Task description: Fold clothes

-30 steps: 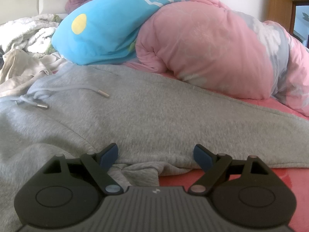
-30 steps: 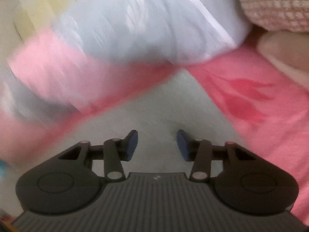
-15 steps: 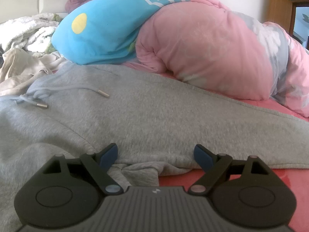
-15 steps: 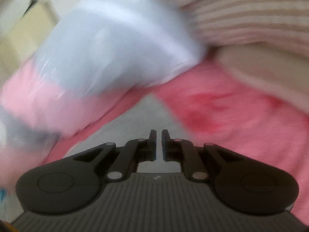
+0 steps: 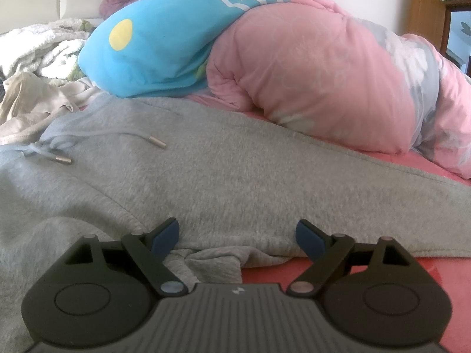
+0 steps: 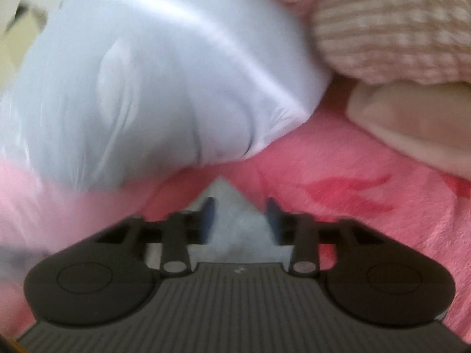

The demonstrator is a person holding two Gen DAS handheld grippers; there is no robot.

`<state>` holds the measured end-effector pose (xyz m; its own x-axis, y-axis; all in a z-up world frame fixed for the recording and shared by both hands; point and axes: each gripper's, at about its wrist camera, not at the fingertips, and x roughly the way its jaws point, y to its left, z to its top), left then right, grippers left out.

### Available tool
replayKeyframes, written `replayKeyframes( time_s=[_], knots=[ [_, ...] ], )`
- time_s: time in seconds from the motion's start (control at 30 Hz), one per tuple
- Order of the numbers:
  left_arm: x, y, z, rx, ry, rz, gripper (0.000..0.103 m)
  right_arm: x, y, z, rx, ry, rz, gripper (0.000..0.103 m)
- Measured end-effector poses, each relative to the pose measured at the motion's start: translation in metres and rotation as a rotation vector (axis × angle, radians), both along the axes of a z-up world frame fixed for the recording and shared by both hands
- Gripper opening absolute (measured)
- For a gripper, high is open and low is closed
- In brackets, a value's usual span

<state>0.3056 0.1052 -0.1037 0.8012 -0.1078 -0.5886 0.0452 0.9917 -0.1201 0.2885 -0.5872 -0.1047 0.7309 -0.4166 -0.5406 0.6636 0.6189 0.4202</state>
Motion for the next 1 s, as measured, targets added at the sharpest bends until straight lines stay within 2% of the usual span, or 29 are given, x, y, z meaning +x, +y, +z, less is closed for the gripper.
replayKeyframes(
  time_s=[0.03,0.1,0.17,0.23,0.27,0.37,0.47,0.53,0.63,0.7,0.73,0.8,0.9,1.0],
  knots=[
    [0.0,0.0,0.0,0.0,0.0,0.0,0.088,-0.002,-0.009,-0.001,0.031,-0.006,-0.001,0.044],
    [0.0,0.0,0.0,0.001,0.001,0.0,0.088,0.0,-0.019,-0.005,0.078,0.043,0.022,0.047],
    [0.001,-0.001,0.0,0.004,0.001,0.0,0.088,-0.005,-0.02,-0.008,0.09,0.05,0.016,0.048],
    [0.0,-0.001,0.0,0.005,-0.001,0.0,0.088,-0.024,-0.013,-0.007,0.088,-0.024,0.014,0.051],
    [0.0,-0.001,0.0,0.003,-0.003,-0.001,0.088,-0.038,-0.008,-0.007,0.092,-0.065,0.017,0.057],
    [0.0,-0.001,0.0,0.003,-0.003,-0.004,0.09,-0.081,0.0,-0.015,0.171,-0.167,0.052,0.066],
    [-0.001,-0.009,0.006,0.058,-0.007,0.009,0.09,-0.122,-0.002,-0.023,0.273,-0.219,0.05,0.072],
    [-0.006,-0.017,0.016,0.12,-0.033,0.045,0.09,-0.144,-0.002,-0.02,0.264,-0.234,0.046,0.074],
    [-0.021,-0.037,0.045,0.175,-0.118,0.068,0.09,-0.15,-0.001,-0.02,0.207,-0.184,0.089,0.076],
    [-0.03,-0.058,0.063,0.182,-0.164,0.058,0.093,-0.143,0.003,-0.02,0.145,-0.144,0.139,0.08],
    [-0.033,-0.072,0.071,0.187,-0.184,0.047,0.094,-0.14,0.009,-0.021,0.103,-0.133,0.162,0.086],
    [-0.037,-0.108,0.08,0.218,-0.203,-0.005,0.094,-0.14,0.02,-0.024,0.032,-0.12,0.199,0.09],
    [-0.037,-0.168,0.082,0.29,-0.193,-0.1,0.094,-0.15,0.02,-0.021,0.063,-0.176,0.233,0.09],
    [-0.031,-0.226,0.066,0.355,-0.156,-0.188,0.094,-0.165,0.012,-0.026,0.129,-0.239,0.243,0.087]
  ],
)
